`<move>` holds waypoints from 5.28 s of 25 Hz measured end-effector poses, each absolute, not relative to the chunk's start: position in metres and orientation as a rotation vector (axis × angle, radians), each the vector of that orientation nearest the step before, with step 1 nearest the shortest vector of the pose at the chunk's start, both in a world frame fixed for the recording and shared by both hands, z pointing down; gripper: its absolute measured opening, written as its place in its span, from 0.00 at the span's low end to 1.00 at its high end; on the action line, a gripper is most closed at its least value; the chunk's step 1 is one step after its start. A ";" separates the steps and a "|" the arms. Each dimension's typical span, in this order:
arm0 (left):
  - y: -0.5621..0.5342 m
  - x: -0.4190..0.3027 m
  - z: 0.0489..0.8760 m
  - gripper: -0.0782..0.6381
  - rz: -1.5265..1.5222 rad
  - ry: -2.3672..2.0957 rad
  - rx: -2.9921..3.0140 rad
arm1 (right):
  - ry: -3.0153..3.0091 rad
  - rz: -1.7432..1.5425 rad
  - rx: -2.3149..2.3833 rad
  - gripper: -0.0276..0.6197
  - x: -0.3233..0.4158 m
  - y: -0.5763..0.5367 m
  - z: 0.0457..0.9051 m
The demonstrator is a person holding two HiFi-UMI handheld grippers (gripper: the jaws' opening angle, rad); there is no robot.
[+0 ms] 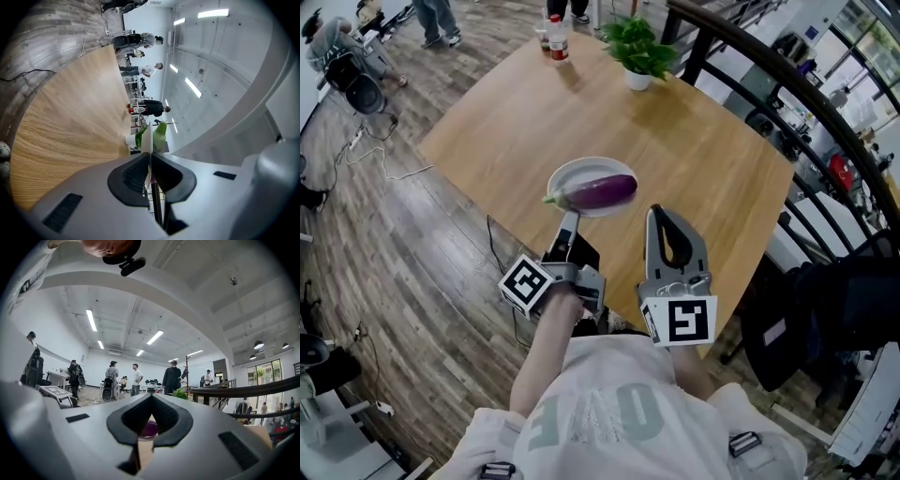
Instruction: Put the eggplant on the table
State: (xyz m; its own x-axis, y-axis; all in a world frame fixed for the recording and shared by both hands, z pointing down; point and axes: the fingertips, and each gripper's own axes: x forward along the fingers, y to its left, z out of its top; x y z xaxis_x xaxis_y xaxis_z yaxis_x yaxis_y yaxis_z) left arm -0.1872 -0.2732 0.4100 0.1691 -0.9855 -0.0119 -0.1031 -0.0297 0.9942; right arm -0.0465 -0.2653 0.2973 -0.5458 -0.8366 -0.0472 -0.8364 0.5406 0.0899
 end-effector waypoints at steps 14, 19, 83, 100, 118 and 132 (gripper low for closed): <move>-0.307 -0.189 0.450 0.14 -1.011 -1.139 1.380 | -2.706 -0.129 1.575 0.07 -0.027 -0.270 0.294; -0.316 -0.185 0.476 0.14 -0.997 -1.123 1.374 | -2.699 -0.130 1.587 0.07 -0.026 -0.266 0.294; -0.348 -0.205 0.597 0.49 -0.708 -1.385 0.967 | -2.505 -0.006 1.725 0.07 0.017 -0.270 0.323; -0.330 -0.236 0.295 0.52 -0.569 -2.210 2.147 | -2.634 -0.031 1.702 0.07 0.002 -0.264 0.300; -0.269 -0.119 0.217 0.12 -0.041 -2.278 2.868 | -2.771 -0.083 1.562 0.07 -0.041 -0.253 0.287; -0.254 -0.111 0.201 0.12 -0.134 -2.247 2.894 | -2.737 -0.145 1.577 0.07 -0.031 -0.251 0.286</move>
